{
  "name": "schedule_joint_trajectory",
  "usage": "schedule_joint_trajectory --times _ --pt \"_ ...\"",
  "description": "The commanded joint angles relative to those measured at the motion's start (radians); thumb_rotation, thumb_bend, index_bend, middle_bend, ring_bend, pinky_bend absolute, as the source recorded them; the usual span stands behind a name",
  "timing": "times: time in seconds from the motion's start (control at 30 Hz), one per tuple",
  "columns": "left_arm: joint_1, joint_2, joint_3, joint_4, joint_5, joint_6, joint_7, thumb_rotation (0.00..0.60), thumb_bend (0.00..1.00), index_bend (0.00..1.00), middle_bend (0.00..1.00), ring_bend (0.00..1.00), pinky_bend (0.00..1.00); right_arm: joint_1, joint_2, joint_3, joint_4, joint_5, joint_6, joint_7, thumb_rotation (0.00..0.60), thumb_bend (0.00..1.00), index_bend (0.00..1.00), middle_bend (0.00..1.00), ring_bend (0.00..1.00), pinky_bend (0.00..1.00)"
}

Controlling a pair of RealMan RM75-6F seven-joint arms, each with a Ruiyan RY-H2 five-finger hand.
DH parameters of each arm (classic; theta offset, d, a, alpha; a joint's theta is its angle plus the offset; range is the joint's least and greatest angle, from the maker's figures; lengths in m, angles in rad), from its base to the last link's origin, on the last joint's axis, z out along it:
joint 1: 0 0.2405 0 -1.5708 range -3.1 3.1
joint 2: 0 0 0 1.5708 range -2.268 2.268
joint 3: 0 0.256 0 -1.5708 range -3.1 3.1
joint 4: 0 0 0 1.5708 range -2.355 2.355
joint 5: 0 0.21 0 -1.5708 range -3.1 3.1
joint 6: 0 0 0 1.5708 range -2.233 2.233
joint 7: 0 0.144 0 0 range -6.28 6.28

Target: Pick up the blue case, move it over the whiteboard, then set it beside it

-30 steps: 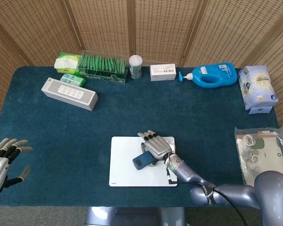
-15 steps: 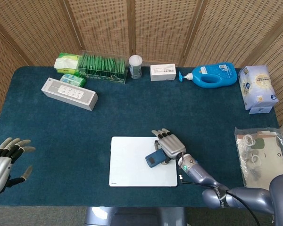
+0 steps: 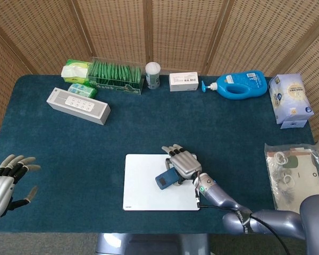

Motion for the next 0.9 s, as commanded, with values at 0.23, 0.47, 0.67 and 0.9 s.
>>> schedule_joint_trajectory --times 0.23,0.47,0.67,0.9 --pt "0.009 0.009 0.003 0.001 0.0 0.013 -0.006 0.6 0.46 0.28 0.2 0.13 0.02 0.016 -0.055 0.002 0.057 -0.002 -0.021 0.007 0.6 0.03 0.67 0.04 0.0 0.0" --pt "-0.001 0.002 0.002 -0.003 0.007 -0.002 0.002 0.6 0.46 0.28 0.2 0.13 0.02 -0.01 -0.019 -0.02 0.038 0.007 0.001 0.002 0.6 0.03 0.67 0.04 0.0 0.0" --pt "-0.009 -0.004 -0.001 -0.009 0.012 -0.007 0.011 0.6 0.46 0.28 0.2 0.13 0.02 -0.032 0.031 -0.04 0.002 0.011 0.026 -0.017 0.6 0.03 0.67 0.04 0.0 0.0" --pt "-0.008 -0.005 0.0 -0.009 0.009 -0.006 0.01 0.6 0.46 0.28 0.2 0.13 0.02 -0.045 0.111 -0.046 -0.049 0.013 0.044 -0.034 0.6 0.04 0.67 0.04 0.0 0.0"
